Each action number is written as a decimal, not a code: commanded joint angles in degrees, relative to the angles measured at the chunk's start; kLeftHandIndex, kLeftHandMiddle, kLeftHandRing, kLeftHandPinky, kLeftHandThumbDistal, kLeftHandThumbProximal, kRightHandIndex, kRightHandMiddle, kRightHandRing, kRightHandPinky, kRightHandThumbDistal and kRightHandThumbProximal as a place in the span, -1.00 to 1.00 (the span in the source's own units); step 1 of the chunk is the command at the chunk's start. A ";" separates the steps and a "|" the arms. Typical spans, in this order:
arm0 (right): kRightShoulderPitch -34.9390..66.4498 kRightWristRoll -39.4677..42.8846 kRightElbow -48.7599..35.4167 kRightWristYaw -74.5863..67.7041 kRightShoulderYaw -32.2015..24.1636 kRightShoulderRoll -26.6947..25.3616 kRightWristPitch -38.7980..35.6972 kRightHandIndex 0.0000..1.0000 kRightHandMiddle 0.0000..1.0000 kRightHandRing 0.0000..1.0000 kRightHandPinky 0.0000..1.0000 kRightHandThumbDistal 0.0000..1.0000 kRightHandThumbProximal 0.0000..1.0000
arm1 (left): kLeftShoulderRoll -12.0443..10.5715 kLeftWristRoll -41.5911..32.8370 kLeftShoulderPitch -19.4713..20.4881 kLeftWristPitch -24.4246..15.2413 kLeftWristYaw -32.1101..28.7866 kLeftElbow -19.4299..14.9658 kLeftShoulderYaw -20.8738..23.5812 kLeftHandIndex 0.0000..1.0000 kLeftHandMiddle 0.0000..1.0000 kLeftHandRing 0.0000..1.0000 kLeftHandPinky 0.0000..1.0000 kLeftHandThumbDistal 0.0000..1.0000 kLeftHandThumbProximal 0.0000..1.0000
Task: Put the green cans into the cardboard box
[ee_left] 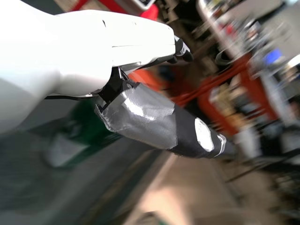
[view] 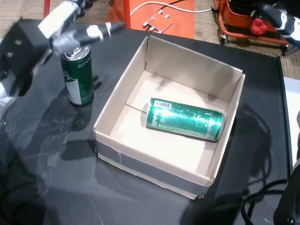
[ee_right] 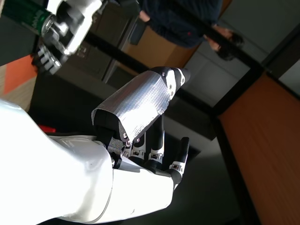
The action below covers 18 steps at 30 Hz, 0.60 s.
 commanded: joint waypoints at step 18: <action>0.89 -0.58 0.62 -1.65 0.07 -1.79 0.42 0.07 -0.27 -0.15 0.44 1.00 0.36 | -2.54 -1.63 2.03 1.06 -3.18 0.64 1.69 1.00 1.00 1.00 1.00 1.00 0.13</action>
